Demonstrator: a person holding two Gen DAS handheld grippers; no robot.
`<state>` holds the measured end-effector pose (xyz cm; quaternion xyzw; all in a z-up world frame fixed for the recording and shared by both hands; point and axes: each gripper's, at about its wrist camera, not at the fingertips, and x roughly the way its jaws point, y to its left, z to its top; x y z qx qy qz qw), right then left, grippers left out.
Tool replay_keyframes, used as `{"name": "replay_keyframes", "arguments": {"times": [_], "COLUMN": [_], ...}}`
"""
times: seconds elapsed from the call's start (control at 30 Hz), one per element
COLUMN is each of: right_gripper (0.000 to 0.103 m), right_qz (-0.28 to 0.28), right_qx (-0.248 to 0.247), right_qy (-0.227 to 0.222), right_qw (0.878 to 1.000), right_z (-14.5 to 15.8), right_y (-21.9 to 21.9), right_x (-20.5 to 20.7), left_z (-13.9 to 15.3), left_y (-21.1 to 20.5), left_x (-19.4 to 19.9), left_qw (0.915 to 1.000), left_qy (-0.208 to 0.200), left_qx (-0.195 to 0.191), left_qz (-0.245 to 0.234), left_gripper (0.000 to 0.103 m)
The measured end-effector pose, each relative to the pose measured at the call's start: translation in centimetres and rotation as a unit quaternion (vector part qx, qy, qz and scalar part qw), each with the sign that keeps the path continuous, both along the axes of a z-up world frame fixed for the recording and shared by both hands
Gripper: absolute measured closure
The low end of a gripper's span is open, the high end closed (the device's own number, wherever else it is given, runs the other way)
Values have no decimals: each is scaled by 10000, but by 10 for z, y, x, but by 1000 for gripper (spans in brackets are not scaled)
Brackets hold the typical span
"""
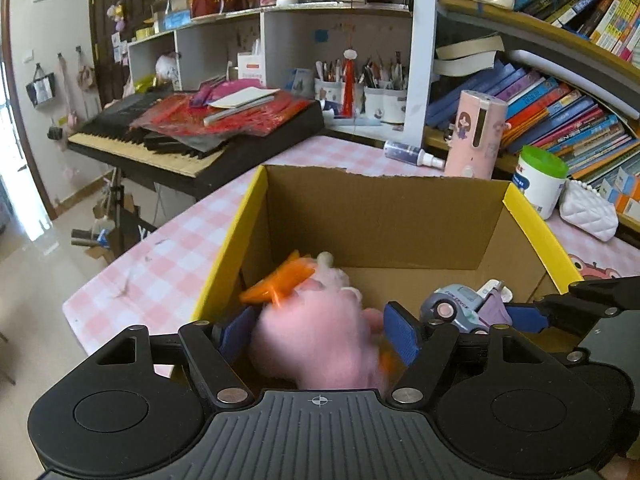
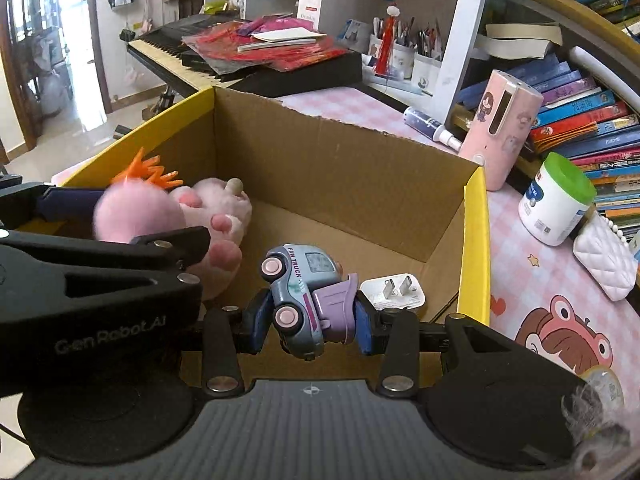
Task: Organize objects
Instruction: 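Lower the chick and car into the yellow box and open both grippers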
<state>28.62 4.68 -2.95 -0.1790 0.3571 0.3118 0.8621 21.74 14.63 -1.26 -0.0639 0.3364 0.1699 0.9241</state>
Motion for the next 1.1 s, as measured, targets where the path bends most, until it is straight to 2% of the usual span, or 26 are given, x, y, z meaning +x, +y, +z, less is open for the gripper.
{"name": "replay_keyframes", "arguments": {"times": [0.23, 0.43, 0.53, 0.57, 0.63, 0.67, 0.87, 1.1], "right_gripper": [63, 63, 62, 60, 46, 43, 38, 27], "right_qz": [-28, -98, -148, -170, -164, -179, -232, -486], "right_qx": [13, 29, 53, 89, 192, 213, 417, 602], "right_qy": [21, -68, -100, -117, -228, -329, -729, -1078], "right_qw": [10000, 9999, 9998, 9997, 9994, 9991, 9962, 9912], "right_z": [0, 1, 2, 3, 7, 9, 22, 35], "right_y": [0, 0, -1, -2, -3, -4, -8, -18], "right_x": [0, -2, -3, -4, -10, -13, -34, -64], "left_z": [1, 10, 15, 16, 19, 20, 27, 35], "left_y": [-2, -8, -11, -11, -10, -10, -9, -9], "left_x": [-1, -9, -15, -17, -22, -24, -44, -73], "left_qw": [10000, 9994, 9986, 9984, 9980, 9978, 9962, 9941], "left_qy": [-35, -319, -471, -515, -601, -631, -852, -1072], "left_qx": [-23, 142, 198, 197, 188, 193, 195, 156], "left_qz": [30, -68, -124, -111, -93, -73, 32, 36], "left_gripper": [29, 18, 16, 15, 14, 14, 12, 8]}}
